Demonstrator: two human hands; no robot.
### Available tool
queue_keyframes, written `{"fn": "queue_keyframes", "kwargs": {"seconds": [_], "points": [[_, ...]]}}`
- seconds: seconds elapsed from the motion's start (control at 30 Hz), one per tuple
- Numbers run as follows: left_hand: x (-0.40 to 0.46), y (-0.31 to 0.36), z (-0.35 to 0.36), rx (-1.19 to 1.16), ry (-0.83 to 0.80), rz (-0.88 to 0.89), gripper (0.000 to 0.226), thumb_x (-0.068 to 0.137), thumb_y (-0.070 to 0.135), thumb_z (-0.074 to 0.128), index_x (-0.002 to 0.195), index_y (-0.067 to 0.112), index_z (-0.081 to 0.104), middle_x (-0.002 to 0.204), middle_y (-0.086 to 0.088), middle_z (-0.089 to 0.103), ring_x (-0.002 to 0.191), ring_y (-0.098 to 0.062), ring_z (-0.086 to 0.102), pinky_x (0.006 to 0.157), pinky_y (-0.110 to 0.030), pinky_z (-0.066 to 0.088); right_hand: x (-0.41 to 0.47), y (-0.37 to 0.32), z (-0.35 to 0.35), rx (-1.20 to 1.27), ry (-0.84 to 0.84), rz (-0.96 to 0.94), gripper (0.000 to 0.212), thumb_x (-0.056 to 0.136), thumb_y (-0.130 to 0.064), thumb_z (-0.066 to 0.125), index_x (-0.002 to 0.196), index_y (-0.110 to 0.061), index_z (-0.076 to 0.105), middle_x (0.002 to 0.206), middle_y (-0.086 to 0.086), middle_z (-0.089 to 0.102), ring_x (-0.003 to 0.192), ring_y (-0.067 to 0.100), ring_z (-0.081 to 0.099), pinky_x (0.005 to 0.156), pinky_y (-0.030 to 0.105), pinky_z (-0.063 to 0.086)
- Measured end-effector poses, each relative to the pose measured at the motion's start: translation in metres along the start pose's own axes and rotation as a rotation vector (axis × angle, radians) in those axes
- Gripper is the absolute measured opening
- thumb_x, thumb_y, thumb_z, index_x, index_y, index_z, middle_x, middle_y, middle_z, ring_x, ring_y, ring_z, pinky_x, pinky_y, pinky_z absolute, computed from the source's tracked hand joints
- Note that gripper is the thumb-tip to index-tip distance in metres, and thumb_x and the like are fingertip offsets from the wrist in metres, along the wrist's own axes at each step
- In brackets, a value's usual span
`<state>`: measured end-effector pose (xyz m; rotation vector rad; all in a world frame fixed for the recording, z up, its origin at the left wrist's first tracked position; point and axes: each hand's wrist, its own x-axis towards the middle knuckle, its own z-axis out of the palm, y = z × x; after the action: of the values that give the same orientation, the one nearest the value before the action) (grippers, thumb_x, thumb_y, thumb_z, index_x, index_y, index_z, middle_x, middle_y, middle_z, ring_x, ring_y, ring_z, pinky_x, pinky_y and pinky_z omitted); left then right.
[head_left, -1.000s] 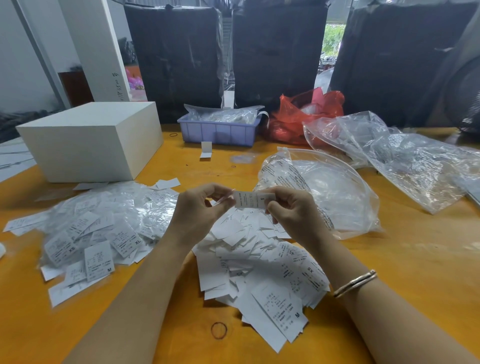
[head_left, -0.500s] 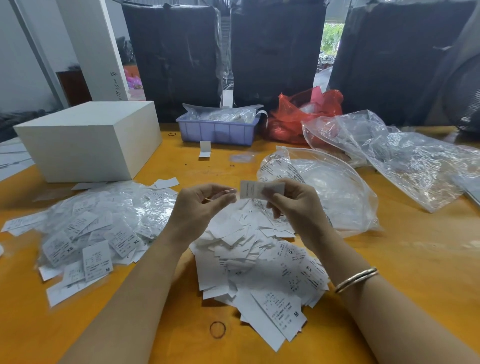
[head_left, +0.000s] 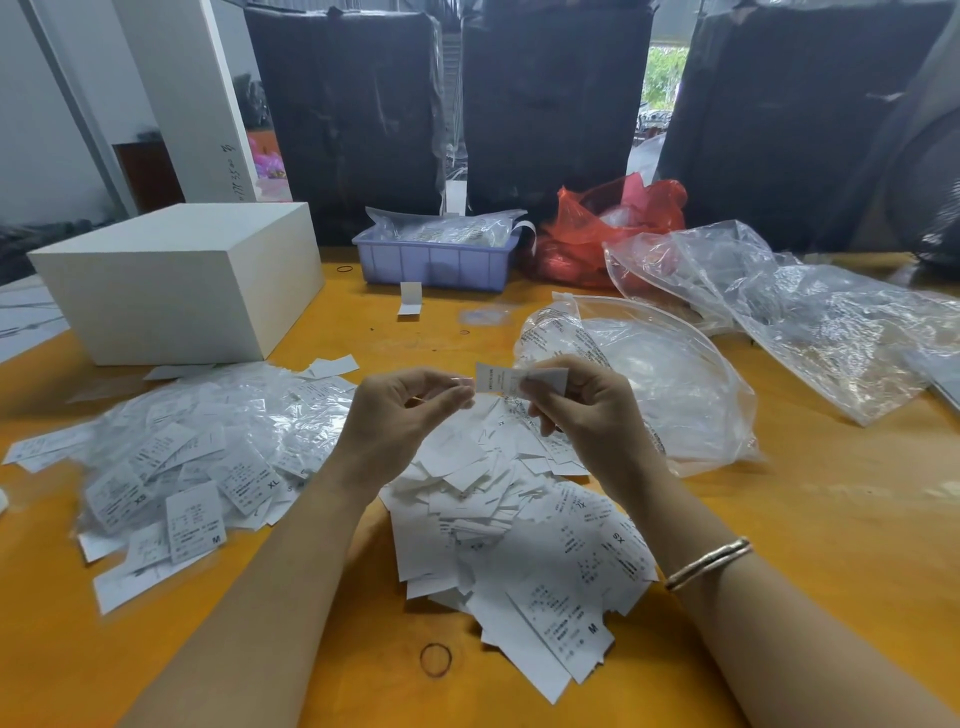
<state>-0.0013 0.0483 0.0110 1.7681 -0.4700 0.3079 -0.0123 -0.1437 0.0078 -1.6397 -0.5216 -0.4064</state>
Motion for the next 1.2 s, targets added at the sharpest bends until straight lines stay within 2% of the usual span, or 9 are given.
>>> {"fn": "queue_keyframes", "kwargs": {"seconds": [0.3,0.43,0.63,0.7,0.8,0.9,1.0,1.1,1.2], "points": [[0.001,-0.004,0.0,0.081,-0.06,0.011,0.013,0.071,0.033,0.068,0.081,0.027,0.069,0.079,0.011,0.071,0.074,-0.001,0.064,0.066,-0.014,0.051,0.0,0.002,-0.005,-0.133,-0.189,0.163,0.02,0.088,0.003,0.055,0.087,-0.012,0.067,0.058,-0.005,0.056,0.051,0.006,0.046,0.047,0.017,0.038],[0.001,-0.005,0.001,0.047,-0.052,-0.021,0.014,0.07,0.034,0.068,0.078,0.023,0.068,0.076,0.008,0.072,0.076,-0.008,0.067,0.068,-0.019,0.054,0.0,0.002,-0.005,-0.082,-0.187,0.232,0.021,0.088,0.004,0.052,0.087,-0.011,0.066,0.058,-0.003,0.057,0.053,0.008,0.047,0.048,0.017,0.039],[-0.001,-0.003,0.003,0.079,-0.166,-0.097,0.017,0.067,0.041,0.071,0.076,0.028,0.071,0.078,0.005,0.07,0.075,-0.004,0.063,0.067,-0.012,0.047,0.0,0.002,0.0,-0.036,-0.227,0.251,0.018,0.088,0.005,0.052,0.092,-0.006,0.066,0.059,0.0,0.055,0.052,0.011,0.046,0.047,0.018,0.038],[0.0,-0.004,0.001,0.074,-0.203,-0.144,0.008,0.074,0.034,0.074,0.079,0.028,0.073,0.079,0.006,0.071,0.076,0.0,0.061,0.067,-0.007,0.044,0.0,0.003,0.004,-0.063,-0.236,0.242,0.017,0.089,0.002,0.054,0.1,-0.006,0.063,0.063,0.002,0.056,0.052,0.008,0.047,0.047,0.018,0.039],[0.0,-0.005,-0.001,-0.012,-0.159,-0.165,0.012,0.083,0.008,0.07,0.083,0.02,0.072,0.079,0.007,0.072,0.077,-0.001,0.064,0.07,-0.009,0.047,0.0,0.006,0.002,0.005,-0.121,0.259,0.016,0.091,-0.009,0.056,0.106,-0.015,0.054,0.07,0.005,0.06,0.053,0.006,0.05,0.05,0.016,0.041],[-0.001,-0.004,0.002,-0.063,-0.113,-0.159,0.013,0.082,0.002,0.069,0.085,0.015,0.071,0.078,0.003,0.073,0.075,-0.002,0.067,0.068,-0.011,0.049,0.001,0.008,0.0,0.058,0.009,0.2,0.008,0.09,-0.002,0.056,0.088,-0.01,0.055,0.067,0.006,0.062,0.052,0.01,0.051,0.05,0.02,0.043],[-0.001,-0.003,0.004,-0.051,-0.126,-0.152,0.013,0.081,0.002,0.069,0.086,0.015,0.071,0.078,0.002,0.073,0.073,-0.003,0.067,0.067,-0.011,0.049,-0.001,0.01,0.006,-0.085,-0.03,0.112,0.011,0.087,-0.001,0.061,0.084,-0.012,0.059,0.067,0.003,0.063,0.056,0.009,0.056,0.051,0.022,0.047],[0.0,-0.003,0.004,-0.042,-0.123,-0.152,0.015,0.082,0.001,0.068,0.087,0.016,0.07,0.082,0.0,0.073,0.074,-0.003,0.068,0.067,-0.011,0.05,-0.003,0.01,0.011,-0.157,-0.03,0.07,0.009,0.089,-0.012,0.06,0.097,-0.014,0.059,0.084,0.008,0.064,0.064,0.009,0.055,0.056,0.026,0.049],[0.0,-0.002,0.004,-0.054,-0.12,-0.16,0.016,0.082,0.001,0.068,0.087,0.016,0.07,0.081,0.004,0.073,0.075,-0.002,0.068,0.066,-0.01,0.049,-0.001,0.01,0.008,-0.19,0.095,0.093,0.027,0.09,-0.02,0.06,0.116,-0.017,0.054,0.095,0.003,0.058,0.067,0.009,0.053,0.058,0.023,0.049]]}}
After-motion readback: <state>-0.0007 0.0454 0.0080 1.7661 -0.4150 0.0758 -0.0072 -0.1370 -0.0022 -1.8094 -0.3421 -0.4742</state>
